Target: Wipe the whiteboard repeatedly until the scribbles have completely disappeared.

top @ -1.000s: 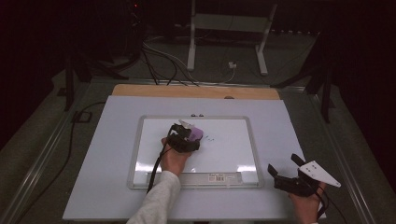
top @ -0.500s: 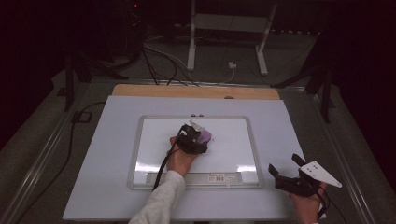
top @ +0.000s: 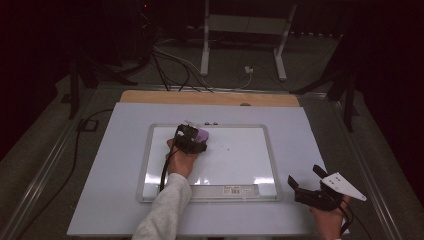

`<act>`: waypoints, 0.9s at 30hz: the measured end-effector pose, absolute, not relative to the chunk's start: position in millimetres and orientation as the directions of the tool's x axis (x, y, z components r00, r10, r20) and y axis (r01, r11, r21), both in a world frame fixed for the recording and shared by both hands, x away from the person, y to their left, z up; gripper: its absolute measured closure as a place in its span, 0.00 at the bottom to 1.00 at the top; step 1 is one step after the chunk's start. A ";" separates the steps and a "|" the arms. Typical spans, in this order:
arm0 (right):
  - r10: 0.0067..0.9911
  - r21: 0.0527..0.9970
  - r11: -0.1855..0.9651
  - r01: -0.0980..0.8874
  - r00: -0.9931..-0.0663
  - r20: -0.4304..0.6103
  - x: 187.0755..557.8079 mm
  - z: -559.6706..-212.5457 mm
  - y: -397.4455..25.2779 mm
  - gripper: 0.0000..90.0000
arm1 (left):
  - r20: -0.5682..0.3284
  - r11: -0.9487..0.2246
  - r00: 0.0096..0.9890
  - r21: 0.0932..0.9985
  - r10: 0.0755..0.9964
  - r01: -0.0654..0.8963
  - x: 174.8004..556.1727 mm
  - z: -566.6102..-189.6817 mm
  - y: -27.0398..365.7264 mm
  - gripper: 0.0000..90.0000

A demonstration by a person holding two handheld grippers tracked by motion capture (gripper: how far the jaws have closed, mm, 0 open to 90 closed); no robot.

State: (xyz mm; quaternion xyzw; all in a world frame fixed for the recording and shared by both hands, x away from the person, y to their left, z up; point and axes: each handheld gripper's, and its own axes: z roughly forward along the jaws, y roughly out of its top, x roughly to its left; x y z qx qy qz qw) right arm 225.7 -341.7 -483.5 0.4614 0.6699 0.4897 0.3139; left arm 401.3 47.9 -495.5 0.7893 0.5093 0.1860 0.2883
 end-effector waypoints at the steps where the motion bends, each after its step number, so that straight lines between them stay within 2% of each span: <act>1: 0.925 0.945 0.095 0.312 -0.378 0.032 225.7 -483.5 -341.4 0.00 | -0.005 -0.316 0.416 0.643 0.909 0.697 401.4 -495.5 46.6 0.47; 10: 0.925 0.945 0.096 0.313 -0.378 0.031 225.8 -483.6 -340.9 0.00 | -0.045 -0.357 0.497 0.639 0.867 0.681 395.0 -495.6 21.0 0.47; 12: 0.925 0.945 0.096 0.312 -0.379 0.031 225.6 -483.5 -341.0 0.00 | -0.027 -0.377 0.510 0.640 0.860 0.669 393.0 -495.2 17.1 0.47; 15: 0.925 0.946 0.095 0.310 -0.378 0.031 225.4 -483.3 -341.4 0.00 | -0.046 -0.363 0.505 0.640 0.862 0.677 395.4 -495.8 20.7 0.47; 22: 0.926 0.946 0.092 0.310 -0.375 0.033 225.3 -483.2 -342.5 0.00 | -0.015 -0.332 0.446 0.645 0.895 0.688 403.3 -495.9 34.4 0.47; 27: 0.926 0.946 0.094 0.310 -0.377 0.032 225.6 -483.4 -342.0 0.00 | -0.027 -0.328 0.448 0.642 0.894 0.693 403.7 -495.9 34.3 0.47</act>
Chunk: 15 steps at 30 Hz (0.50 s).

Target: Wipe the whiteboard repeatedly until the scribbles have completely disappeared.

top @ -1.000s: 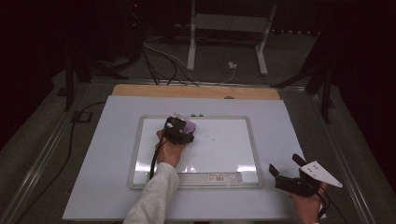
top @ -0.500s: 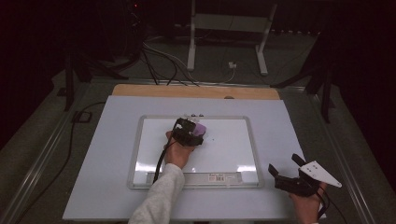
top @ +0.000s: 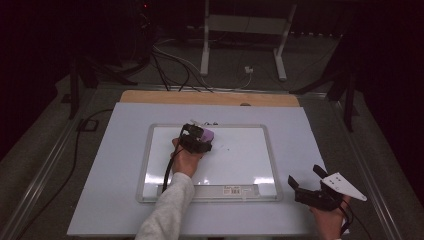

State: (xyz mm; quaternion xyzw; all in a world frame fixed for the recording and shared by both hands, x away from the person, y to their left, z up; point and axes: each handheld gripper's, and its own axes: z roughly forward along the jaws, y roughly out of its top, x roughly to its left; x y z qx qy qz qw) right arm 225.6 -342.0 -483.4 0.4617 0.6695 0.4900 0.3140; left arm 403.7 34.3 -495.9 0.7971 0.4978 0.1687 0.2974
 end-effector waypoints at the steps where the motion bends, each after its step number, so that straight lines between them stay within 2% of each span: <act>1: 0.925 0.946 0.095 0.311 -0.378 0.031 225.7 -483.4 -341.7 0.00 | -0.026 -0.328 0.448 0.642 0.894 0.693 403.1 -495.8 32.9 0.47; 15: 0.925 0.945 0.096 0.311 -0.380 0.031 225.7 -483.5 -340.7 0.00 | -0.053 -0.396 0.558 0.648 0.828 0.650 382.4 -496.5 -8.5 0.47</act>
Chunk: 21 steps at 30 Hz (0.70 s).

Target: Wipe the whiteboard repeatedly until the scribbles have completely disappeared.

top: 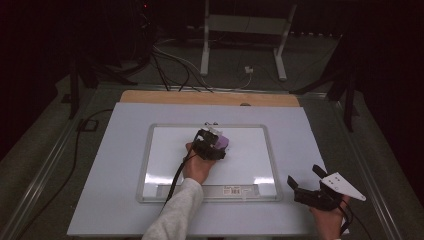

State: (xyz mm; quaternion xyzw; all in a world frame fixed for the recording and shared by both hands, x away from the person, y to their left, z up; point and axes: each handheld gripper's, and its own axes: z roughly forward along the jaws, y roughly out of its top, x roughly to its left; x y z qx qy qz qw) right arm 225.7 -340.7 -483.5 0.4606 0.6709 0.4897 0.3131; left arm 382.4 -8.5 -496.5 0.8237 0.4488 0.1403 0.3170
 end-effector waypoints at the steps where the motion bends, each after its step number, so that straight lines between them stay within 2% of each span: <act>1: 0.924 0.945 0.097 0.311 -0.380 0.031 225.7 -483.4 -340.7 0.00 | -0.062 -0.400 0.568 0.647 0.821 0.649 381.1 -496.5 -11.3 0.47; 7: 0.925 0.947 0.096 0.307 -0.378 0.029 225.4 -483.1 -341.4 0.00 | -0.053 -0.420 0.586 0.645 0.809 0.638 378.9 -495.9 -19.8 0.47; 16: 0.927 0.947 0.088 0.309 -0.374 0.036 224.5 -483.0 -343.4 0.00 | -0.002 -0.367 0.478 0.639 0.878 0.676 393.9 -494.8 7.3 0.47; 21: 0.926 0.947 0.090 0.309 -0.375 0.035 224.9 -483.1 -342.7 0.00 | -0.002 -0.362 0.471 0.638 0.882 0.679 394.4 -494.7 8.0 0.47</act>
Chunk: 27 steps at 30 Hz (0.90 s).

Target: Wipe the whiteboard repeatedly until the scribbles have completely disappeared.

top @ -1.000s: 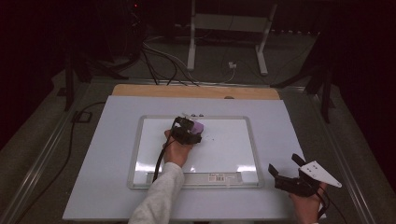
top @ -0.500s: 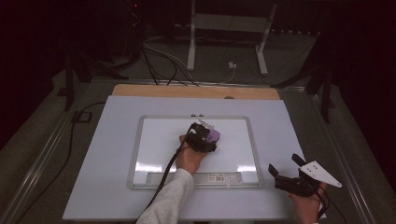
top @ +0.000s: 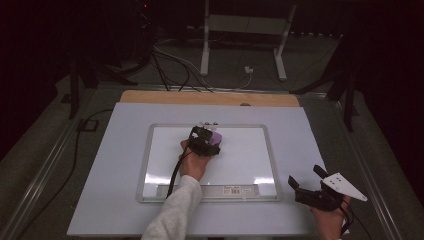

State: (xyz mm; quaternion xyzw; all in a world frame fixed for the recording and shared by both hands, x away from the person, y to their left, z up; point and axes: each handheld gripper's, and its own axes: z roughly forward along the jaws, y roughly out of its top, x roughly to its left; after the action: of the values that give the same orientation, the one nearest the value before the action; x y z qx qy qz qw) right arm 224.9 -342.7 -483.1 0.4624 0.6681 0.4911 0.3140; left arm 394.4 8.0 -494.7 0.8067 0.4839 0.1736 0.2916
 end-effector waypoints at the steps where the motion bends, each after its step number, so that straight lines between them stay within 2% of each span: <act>1: 0.926 0.947 0.090 0.309 -0.376 0.035 224.9 -483.1 -342.5 0.00 | -0.007 -0.361 0.475 0.638 0.880 0.680 394.0 -494.7 7.1 0.47; 8: 0.925 0.946 0.095 0.310 -0.379 0.031 225.4 -483.5 -341.6 0.00 | -0.062 -0.372 0.527 0.640 0.847 0.672 386.2 -495.9 -8.8 0.47; 13: 0.925 0.946 0.096 0.310 -0.379 0.030 225.3 -483.4 -341.8 0.00 | -0.049 -0.408 0.567 0.644 0.822 0.647 377.8 -495.6 -22.6 0.47; 27: 0.927 0.947 0.091 0.309 -0.375 0.034 225.0 -483.2 -343.0 0.00 | -0.023 -0.349 0.466 0.630 0.884 0.694 395.0 -494.1 9.6 0.47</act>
State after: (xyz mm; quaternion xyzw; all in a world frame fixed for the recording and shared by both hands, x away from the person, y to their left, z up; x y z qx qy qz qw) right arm 225.0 -343.0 -483.2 0.4623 0.6683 0.4907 0.3144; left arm 395.0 9.6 -494.1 0.8049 0.4901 0.1635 0.2918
